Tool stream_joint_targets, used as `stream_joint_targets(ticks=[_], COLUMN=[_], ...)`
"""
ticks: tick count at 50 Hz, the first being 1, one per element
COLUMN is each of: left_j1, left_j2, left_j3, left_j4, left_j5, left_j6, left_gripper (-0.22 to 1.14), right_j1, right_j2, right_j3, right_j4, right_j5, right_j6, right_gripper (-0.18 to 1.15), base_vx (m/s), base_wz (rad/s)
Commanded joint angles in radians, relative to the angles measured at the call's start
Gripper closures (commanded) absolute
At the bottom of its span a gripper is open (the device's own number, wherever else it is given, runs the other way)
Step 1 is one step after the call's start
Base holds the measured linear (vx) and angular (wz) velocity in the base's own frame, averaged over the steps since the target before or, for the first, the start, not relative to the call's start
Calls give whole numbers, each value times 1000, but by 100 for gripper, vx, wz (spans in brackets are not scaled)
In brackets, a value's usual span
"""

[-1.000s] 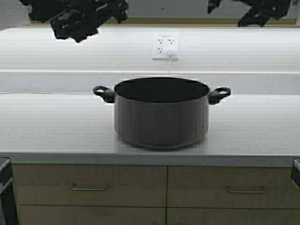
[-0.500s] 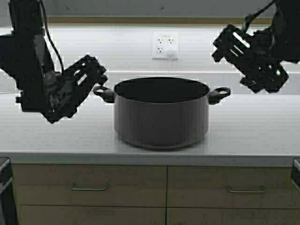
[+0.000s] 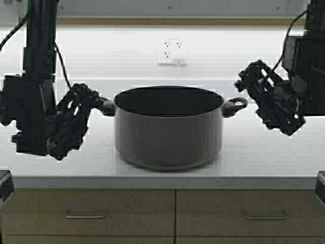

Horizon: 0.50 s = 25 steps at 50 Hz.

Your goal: Open the cabinet, put the pot inside, then close it

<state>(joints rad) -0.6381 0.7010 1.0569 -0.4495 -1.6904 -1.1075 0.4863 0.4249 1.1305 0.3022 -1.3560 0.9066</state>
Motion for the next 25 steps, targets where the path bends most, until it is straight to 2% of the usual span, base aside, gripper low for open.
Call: stream_joint_targets(ticks=[1, 10, 18, 25], left_j1=[9, 17, 40, 107], left_j2=[-31, -26, 8, 55], left_j3=[15, -3, -74, -166], left_j4=[0, 0, 3, 46], left_j5=[-9, -9, 9, 31], left_j6=[3, 3, 3, 0], left_gripper=[-11, -11, -11, -10], right_j1=[0, -5, -34, -114], right_j2=[-18, 26, 120, 232], right_j3=[37, 48, -8, -114], right_j4=[-6, -3, -12, -52], right_j5=[-20, -54, -117, -187], right_j6=[3, 14, 35, 107], right_gripper=[-5, -5, -5, -5], base_vx=[17, 16, 10, 3], base_wz=[2, 2, 1, 0])
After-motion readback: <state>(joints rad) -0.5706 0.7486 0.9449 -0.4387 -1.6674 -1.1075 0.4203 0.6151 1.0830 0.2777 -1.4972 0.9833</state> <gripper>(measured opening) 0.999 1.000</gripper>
